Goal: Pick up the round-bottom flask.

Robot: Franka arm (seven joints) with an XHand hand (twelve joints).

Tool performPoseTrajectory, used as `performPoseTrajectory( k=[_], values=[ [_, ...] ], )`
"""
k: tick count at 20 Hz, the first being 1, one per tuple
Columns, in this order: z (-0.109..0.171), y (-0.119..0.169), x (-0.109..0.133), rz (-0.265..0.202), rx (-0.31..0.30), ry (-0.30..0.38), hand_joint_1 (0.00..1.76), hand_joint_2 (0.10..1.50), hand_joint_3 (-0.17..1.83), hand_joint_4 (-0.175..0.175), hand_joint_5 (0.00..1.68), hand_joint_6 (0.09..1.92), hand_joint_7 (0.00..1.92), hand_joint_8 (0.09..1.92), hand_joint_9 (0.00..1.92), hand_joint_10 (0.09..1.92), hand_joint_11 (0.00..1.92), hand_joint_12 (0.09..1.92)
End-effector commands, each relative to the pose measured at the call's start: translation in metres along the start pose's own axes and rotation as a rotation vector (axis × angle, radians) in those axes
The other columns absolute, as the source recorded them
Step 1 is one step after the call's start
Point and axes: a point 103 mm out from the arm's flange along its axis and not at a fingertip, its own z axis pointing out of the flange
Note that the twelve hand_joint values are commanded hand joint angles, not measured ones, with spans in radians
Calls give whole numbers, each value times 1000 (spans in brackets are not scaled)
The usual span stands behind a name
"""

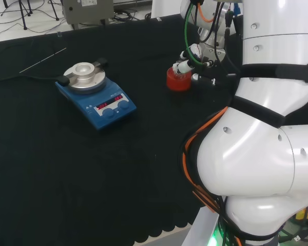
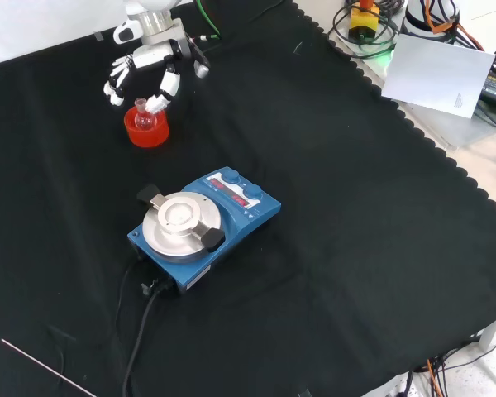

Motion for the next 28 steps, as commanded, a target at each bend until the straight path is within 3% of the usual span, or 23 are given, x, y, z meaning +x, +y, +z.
performPoseTrajectory(
  k=[1,6,10,14,20,28],
  values=[
    [1,1,-4,9,3,7,805,730,592,-31,634,87,198,607,327,670,0,1312],
    [3,1,-5,12,-7,8,812,732,588,-24,727,123,204,607,333,669,0,1316],
    [1,2,-8,10,-13,9,825,742,572,-20,763,509,223,593,355,645,0,1330],
    [-1,3,-9,5,-21,11,829,745,575,-23,750,684,231,594,363,646,0,1338],
    [-2,3,-7,-5,-18,7,832,743,579,-30,743,741,239,597,371,647,0,1345],
    [2,4,0,-19,-8,-2,849,683,595,-38,528,718,229,594,362,644,0,1336]
  ],
)
